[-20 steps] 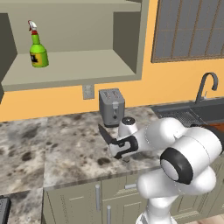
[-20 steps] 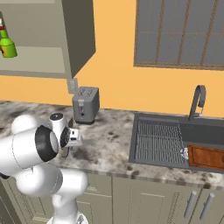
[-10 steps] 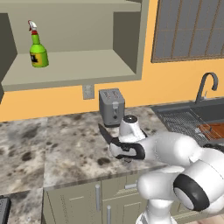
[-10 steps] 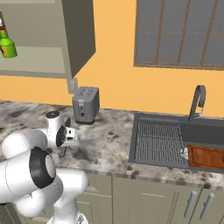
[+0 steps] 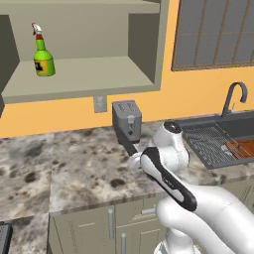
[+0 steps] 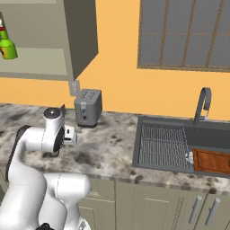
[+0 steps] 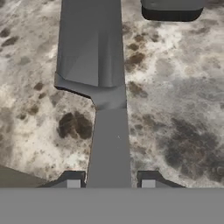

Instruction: Move the cutting board and knife to the sink. Then move spray from the cabinet to the counter.

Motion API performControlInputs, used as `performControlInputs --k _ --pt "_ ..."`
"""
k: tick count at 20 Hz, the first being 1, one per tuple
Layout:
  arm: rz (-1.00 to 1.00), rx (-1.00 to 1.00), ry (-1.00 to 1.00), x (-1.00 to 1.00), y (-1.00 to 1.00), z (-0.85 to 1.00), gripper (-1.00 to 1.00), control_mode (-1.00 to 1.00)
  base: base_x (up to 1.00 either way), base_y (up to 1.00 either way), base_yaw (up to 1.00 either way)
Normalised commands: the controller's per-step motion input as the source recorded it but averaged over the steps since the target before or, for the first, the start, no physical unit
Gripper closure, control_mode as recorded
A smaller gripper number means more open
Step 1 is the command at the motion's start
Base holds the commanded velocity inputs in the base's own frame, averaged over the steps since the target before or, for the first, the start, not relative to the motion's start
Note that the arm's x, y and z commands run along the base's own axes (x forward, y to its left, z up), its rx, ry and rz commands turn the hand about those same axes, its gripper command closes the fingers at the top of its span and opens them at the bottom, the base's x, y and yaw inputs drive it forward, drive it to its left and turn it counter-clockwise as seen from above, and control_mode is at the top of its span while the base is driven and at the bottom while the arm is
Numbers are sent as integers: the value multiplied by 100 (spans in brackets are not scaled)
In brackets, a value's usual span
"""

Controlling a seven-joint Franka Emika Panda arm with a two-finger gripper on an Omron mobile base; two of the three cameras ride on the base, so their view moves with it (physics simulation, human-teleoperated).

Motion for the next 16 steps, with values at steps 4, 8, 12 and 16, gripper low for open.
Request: performControlInputs --k 4,8,12,16 --pt "0 6 4 -25 0 97 100 -100 0 0 0" --pt "0 0 14 -27 0 92 100 -100 0 0 0" --pt "0 0 18 -33 0 80 100 -100 0 0 0" --pt "0 0 21 -43 0 71 100 -100 0 0 0"
